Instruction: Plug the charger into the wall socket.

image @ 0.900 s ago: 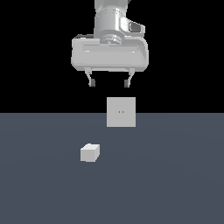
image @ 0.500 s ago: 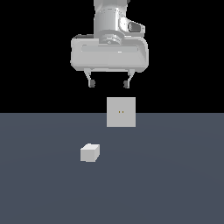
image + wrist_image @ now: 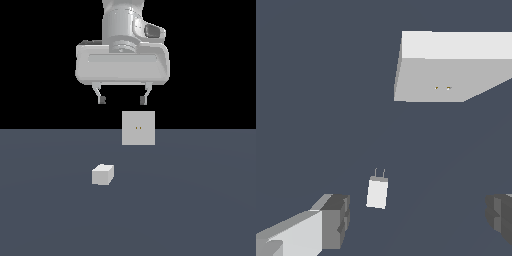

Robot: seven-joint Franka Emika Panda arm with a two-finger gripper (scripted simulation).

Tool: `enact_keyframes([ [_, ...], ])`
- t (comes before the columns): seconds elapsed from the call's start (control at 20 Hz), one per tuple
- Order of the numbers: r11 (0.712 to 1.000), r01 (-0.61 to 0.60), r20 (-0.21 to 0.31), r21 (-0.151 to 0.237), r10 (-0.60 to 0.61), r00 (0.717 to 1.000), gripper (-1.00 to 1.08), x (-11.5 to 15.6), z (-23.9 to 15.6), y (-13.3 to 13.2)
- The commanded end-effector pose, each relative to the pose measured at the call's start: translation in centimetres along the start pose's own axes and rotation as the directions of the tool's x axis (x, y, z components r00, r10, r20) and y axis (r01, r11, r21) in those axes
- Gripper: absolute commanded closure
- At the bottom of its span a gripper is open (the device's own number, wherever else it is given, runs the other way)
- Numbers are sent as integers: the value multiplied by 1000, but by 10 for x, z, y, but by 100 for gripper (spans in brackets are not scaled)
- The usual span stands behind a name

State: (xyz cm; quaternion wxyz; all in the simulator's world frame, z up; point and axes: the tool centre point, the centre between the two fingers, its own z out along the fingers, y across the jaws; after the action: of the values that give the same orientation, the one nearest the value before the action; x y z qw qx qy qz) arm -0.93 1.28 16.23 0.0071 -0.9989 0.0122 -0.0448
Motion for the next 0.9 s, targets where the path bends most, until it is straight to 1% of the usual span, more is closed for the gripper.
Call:
enact_keyframes([
  [0.0, 1000, -6, -23, -2, 6, 1000, -92, -5, 5, -2],
  [0.4, 999, -31, -113, -9, 30, 993, -92, -22, 25, -10],
  [0.85, 998, -59, -213, -13, 55, 976, -92, -38, 50, -19],
])
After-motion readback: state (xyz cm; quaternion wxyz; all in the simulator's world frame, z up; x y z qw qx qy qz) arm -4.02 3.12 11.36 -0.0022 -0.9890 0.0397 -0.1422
